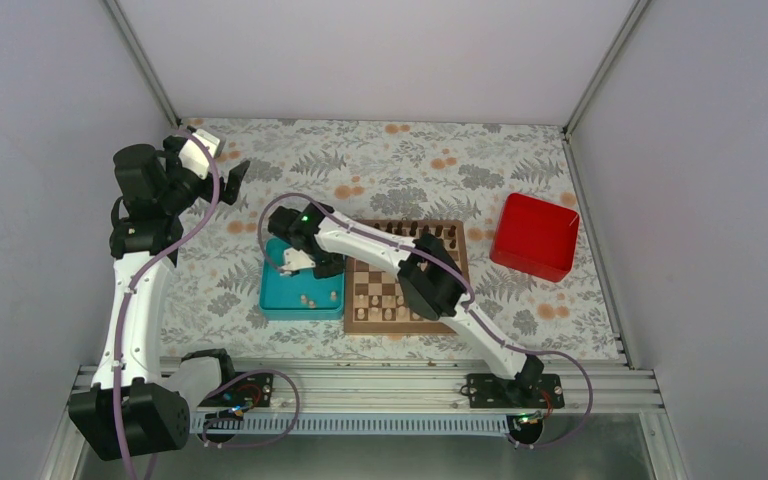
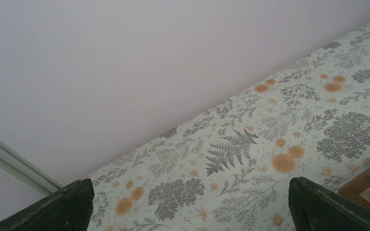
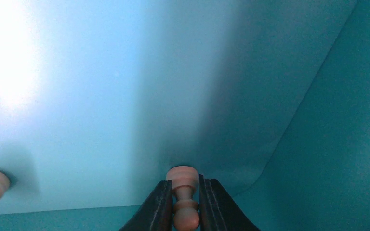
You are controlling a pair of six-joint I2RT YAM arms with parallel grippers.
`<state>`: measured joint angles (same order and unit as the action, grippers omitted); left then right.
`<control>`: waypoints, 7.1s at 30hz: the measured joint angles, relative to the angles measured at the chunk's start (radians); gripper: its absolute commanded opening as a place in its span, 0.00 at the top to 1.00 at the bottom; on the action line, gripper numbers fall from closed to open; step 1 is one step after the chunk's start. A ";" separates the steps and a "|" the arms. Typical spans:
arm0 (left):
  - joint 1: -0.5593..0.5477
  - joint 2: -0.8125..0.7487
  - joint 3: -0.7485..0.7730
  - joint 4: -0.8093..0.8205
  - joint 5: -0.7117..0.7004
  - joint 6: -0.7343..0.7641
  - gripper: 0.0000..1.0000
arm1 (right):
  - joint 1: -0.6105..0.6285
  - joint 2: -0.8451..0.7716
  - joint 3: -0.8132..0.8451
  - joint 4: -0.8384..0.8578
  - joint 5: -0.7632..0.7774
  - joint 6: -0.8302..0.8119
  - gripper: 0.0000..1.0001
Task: Set up the chess pieces on the board
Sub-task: Pick up the chess piece from the storage box, then place the chess piece on the chessboard, then adjust the storage box at the center of the board.
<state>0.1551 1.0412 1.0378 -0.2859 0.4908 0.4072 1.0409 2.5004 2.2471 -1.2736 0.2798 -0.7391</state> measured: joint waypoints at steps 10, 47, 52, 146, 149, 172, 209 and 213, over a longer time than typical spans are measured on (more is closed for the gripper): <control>0.000 0.000 0.000 0.000 0.000 0.000 0.00 | -0.003 -0.004 0.056 -0.002 -0.004 0.004 0.92; 0.000 0.053 0.000 -0.024 -0.013 0.000 0.00 | -0.291 -0.851 -1.021 0.203 -0.329 0.094 0.90; 0.000 0.061 0.000 -0.024 -0.016 0.000 0.00 | -0.291 -0.851 -1.058 0.233 -0.355 0.095 0.89; 0.000 0.279 0.094 -0.060 -0.040 0.117 0.40 | -0.341 -0.779 -0.668 0.177 -0.425 0.080 0.83; 0.000 0.333 0.105 -0.084 -0.078 0.182 0.73 | -0.335 -0.658 -0.531 0.181 -0.414 0.090 0.94; 0.100 0.387 -0.056 -0.142 -0.196 0.405 0.98 | -0.158 -0.293 -0.311 0.158 -0.344 0.146 0.96; 0.267 0.275 -0.147 -0.335 -0.153 0.577 0.98 | -0.026 -0.075 -0.055 0.393 -0.372 0.142 0.96; 0.276 0.327 -0.147 -0.340 -0.149 0.598 0.98 | -0.012 -0.175 -0.185 0.377 -0.338 0.143 0.96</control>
<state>0.4309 1.3685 0.8909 -0.6258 0.3416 1.0054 1.0286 2.3257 2.0624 -0.8963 -0.0586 -0.5964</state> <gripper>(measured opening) 0.024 0.041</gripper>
